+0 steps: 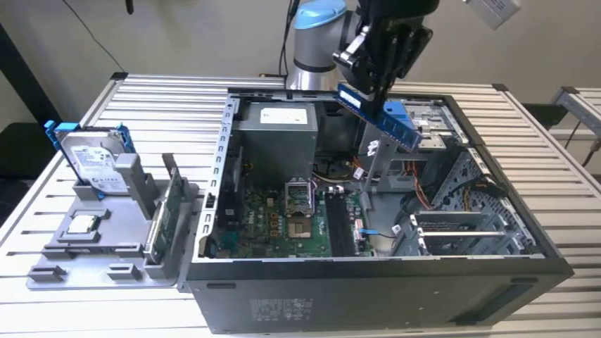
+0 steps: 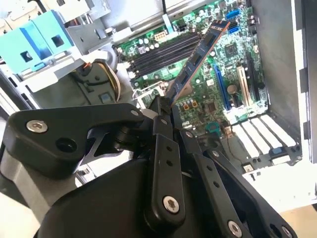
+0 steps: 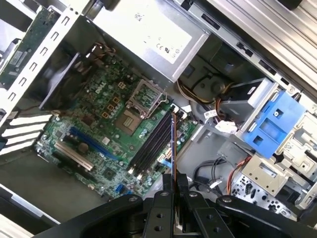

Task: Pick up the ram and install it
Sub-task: 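Insert the ram into the slot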

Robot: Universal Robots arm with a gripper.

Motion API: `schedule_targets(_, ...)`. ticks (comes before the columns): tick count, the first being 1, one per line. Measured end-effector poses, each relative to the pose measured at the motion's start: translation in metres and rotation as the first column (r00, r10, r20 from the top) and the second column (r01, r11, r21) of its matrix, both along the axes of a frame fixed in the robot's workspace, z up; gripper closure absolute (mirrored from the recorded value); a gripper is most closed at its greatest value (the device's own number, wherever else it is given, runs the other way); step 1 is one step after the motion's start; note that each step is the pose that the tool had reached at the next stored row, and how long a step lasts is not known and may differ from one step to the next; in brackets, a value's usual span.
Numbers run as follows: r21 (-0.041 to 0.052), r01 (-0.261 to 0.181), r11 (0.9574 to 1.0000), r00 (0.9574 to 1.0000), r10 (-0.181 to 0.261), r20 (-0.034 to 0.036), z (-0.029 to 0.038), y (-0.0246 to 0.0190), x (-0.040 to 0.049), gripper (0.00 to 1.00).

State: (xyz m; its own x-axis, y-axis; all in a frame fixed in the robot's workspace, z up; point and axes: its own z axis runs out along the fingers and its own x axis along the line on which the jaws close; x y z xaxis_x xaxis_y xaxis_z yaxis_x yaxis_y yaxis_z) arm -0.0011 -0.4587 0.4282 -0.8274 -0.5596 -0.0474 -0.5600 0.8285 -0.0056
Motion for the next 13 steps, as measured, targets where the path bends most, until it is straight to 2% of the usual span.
schedule_targets(8, -0.0001, 0.075, 0.9972, 0.9972, -0.075, 0.0, -0.0004, 0.0, 0.0, 0.86)
schedule_targets(13, -0.0002, 0.083, 0.9965, 0.9965, -0.083, 0.0, -0.0004, 0.0, 0.0, 0.86)
